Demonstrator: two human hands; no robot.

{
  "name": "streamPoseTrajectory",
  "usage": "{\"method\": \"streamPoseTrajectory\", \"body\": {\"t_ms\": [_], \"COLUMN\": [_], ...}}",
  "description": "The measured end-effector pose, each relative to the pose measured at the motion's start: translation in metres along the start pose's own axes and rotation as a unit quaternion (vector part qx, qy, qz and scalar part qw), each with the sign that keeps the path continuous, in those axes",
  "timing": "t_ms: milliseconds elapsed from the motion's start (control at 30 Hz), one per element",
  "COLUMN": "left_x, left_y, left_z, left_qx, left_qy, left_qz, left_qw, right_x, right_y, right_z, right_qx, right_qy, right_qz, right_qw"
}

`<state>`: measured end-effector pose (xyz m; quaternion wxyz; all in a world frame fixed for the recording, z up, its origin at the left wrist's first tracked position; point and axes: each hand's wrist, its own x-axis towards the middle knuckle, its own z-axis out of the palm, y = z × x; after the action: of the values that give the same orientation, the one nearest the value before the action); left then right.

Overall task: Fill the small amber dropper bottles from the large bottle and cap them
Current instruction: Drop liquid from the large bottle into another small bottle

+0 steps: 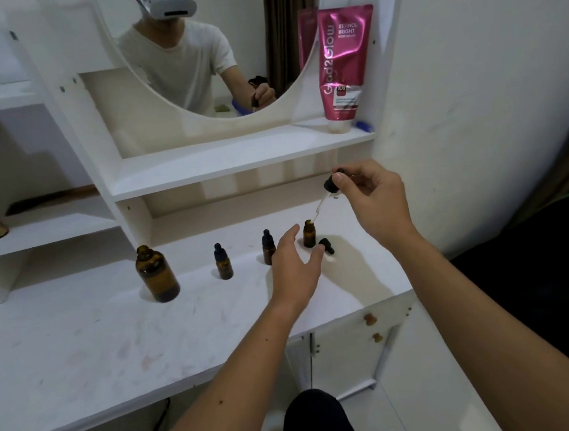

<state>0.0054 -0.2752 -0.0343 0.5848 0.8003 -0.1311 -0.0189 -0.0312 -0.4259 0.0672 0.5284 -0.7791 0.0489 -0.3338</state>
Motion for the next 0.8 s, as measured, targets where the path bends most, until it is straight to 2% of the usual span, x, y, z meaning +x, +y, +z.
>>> {"method": "streamPoseTrajectory", "body": {"t_ms": [200, 600, 800], "left_x": [0.021, 0.026, 0.026], "left_y": [0.000, -0.004, -0.008], "left_z": [0.014, 0.014, 0.012], "left_qx": [-0.001, 0.001, 0.004], "left_qy": [0.019, 0.059, 0.059], "left_qz": [0.007, 0.049, 0.059], "left_qw": [1.000, 0.997, 0.997], "right_x": [0.007, 0.007, 0.009], "right_y": [0.014, 0.022, 0.022], "right_z": [0.001, 0.019, 0.025], "right_qx": [-0.004, -0.033, -0.028], "right_qy": [0.011, -0.047, -0.022], "right_qz": [-0.007, -0.025, -0.003], "right_qw": [1.000, 0.998, 0.999]}}
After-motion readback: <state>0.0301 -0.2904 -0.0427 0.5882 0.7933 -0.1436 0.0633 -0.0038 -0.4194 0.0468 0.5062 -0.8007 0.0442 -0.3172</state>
